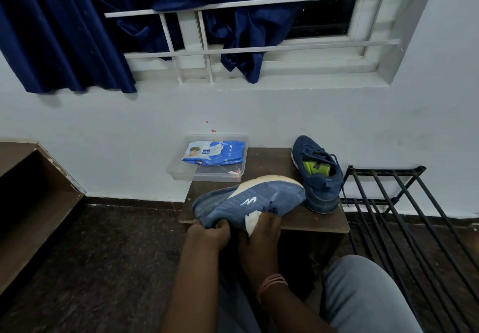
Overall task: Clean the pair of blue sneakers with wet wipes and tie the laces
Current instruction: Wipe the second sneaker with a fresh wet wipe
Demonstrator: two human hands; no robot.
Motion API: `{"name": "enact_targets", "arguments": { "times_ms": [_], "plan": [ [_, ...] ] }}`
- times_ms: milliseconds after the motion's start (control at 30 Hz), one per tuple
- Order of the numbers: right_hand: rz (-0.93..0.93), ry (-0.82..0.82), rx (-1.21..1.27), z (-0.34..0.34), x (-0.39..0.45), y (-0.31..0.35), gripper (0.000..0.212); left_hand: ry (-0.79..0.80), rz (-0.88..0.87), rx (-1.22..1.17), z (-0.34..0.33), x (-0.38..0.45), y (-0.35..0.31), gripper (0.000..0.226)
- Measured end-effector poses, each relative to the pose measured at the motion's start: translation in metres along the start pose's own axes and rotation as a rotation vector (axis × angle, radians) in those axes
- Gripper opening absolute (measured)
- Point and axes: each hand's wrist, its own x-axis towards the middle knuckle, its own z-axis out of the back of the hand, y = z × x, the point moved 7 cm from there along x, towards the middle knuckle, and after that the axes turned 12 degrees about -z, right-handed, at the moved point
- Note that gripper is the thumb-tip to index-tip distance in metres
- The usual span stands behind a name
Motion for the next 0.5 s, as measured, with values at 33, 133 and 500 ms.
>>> {"name": "enact_targets", "arguments": {
  "times_ms": [33,133,500],
  "plan": [
    [0.004,-0.02,0.015,0.002,0.001,0.003,0.042,0.017,0.133,-0.215,-0.002,0.001,0.007,0.054],
    [0.069,-0.077,0.018,0.01,0.005,0.009,0.039,0.138,0.308,-0.286,-0.006,-0.013,0.01,0.027],
    [0.28,-0.225,-0.198,0.053,0.037,0.05,0.047,0.286,0.492,-0.395,-0.035,-0.066,0.036,0.038]
  ]
}}
